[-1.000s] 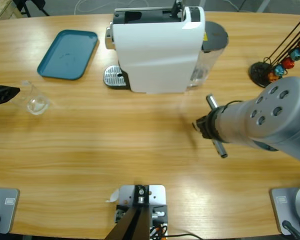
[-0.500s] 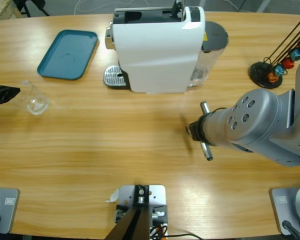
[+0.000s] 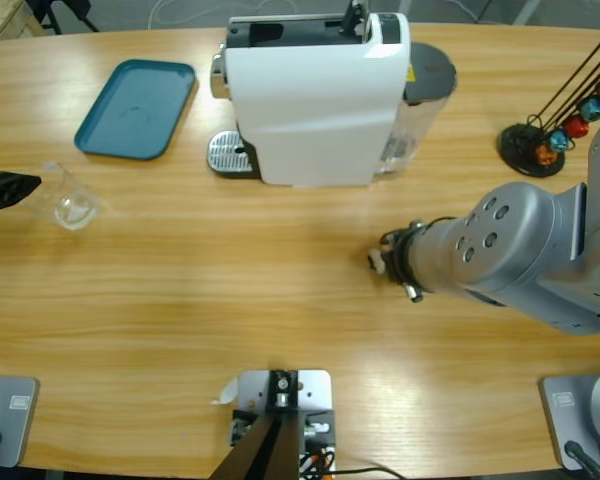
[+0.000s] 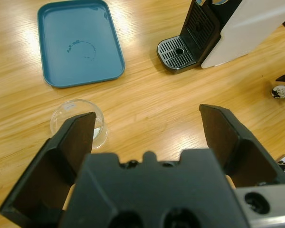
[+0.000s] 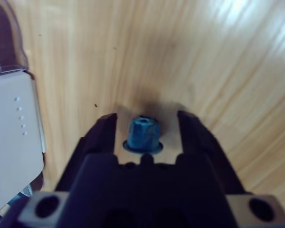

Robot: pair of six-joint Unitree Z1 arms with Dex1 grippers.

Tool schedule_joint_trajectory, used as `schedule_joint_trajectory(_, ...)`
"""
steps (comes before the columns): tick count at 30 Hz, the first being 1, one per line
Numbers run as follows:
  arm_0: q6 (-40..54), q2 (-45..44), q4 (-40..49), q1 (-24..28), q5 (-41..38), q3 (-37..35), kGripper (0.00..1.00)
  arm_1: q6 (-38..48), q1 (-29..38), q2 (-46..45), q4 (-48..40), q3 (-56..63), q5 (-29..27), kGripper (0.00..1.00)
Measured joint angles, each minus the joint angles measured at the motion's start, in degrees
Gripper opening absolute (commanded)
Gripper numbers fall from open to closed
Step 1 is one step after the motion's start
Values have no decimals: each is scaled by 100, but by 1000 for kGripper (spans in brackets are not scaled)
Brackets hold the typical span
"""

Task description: Pour coffee

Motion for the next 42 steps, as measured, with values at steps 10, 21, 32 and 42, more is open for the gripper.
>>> schedule_joint_trajectory(10,0,0,0,0,-14,0,941,-3019,0,-1066,8,12,-552,977)
schedule_joint_trajectory(21,0,0,0,0,-134,0,937,-9669,-1,-1688,-1489,-517,-353,853)
schedule_joint_trajectory(32,0,1,0,0,-139,0,936,-14037,-3,-1813,963,-595,592,678)
schedule_joint_trajectory(42,0,6,0,0,-186,0,936,-14288,-3,-2191,711,161,461,595)
